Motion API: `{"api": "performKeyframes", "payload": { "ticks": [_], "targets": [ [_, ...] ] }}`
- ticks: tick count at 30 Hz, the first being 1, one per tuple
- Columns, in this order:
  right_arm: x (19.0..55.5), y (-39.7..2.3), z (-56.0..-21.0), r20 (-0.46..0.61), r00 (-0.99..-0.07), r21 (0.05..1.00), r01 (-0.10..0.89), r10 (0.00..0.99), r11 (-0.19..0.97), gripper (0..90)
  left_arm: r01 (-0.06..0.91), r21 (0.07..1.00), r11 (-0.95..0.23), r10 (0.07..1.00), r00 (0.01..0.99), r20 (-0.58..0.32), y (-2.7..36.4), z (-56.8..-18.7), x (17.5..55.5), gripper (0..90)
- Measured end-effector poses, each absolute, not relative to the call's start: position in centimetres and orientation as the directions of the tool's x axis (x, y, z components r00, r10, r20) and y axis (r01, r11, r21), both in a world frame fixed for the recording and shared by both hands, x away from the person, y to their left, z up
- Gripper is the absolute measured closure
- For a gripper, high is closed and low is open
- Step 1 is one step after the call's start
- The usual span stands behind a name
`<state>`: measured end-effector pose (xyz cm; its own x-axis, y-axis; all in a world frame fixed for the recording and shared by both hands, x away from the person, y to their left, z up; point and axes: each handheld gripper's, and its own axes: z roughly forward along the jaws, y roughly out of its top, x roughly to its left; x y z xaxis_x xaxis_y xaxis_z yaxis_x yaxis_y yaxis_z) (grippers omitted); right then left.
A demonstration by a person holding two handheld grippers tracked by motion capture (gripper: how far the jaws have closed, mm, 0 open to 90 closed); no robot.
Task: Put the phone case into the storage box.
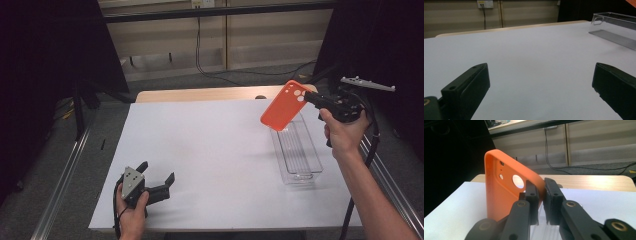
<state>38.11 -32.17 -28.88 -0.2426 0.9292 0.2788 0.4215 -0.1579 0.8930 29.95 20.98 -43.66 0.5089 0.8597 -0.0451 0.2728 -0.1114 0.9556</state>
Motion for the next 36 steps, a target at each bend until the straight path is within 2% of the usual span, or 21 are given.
{"api": "performKeyframes", "payload": {
  "ticks": [15, 36],
  "targets": [
    [39.2, -33.0, -28.9, 0.219, -0.201, 0.903, 0.413, 0.955, -0.120, 82.0, 0.275, 0.956, -0.099, 0.864, 0.500, -0.054, 21.5, -43.6, 30.0, 1.2],
    [41.1, -34.1, -29.2, 0.216, -0.152, 0.908, 0.394, 0.964, -0.142, 82.0, 0.269, 0.957, -0.109, 0.861, 0.506, -0.044, 21.6, -43.5, 30.0, 1.1]
  ]
}}
